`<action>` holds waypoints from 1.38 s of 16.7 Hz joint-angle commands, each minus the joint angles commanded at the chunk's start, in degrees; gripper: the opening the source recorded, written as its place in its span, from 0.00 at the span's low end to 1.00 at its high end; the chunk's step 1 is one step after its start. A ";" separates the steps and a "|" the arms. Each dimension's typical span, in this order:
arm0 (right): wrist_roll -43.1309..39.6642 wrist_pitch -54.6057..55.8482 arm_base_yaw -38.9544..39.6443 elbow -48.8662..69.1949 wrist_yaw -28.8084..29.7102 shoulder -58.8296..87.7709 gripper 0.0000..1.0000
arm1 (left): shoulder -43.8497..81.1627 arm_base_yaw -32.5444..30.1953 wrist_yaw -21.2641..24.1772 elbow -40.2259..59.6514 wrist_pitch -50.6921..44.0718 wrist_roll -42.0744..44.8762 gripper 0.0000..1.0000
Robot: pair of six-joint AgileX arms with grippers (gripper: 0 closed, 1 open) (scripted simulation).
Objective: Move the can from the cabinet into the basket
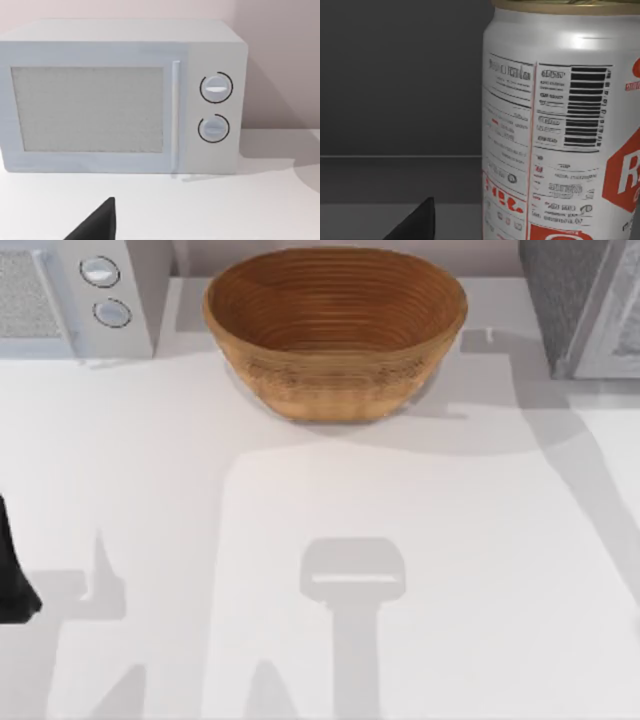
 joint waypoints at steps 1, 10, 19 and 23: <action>0.01 -0.11 -0.24 -0.31 -0.13 -0.18 1.00 | 0.00 0.00 0.00 0.00 0.00 0.00 1.00; 0.02 0.00 -2.80 11.50 -2.62 11.48 1.00 | 0.00 0.00 0.00 0.00 0.00 0.00 1.00; 0.02 0.03 -3.08 12.58 -2.88 12.57 0.70 | 0.00 0.00 0.00 0.00 0.00 0.00 1.00; 0.02 0.03 -3.08 12.58 -2.88 12.57 0.40 | 0.00 0.00 0.00 0.00 0.00 0.00 1.00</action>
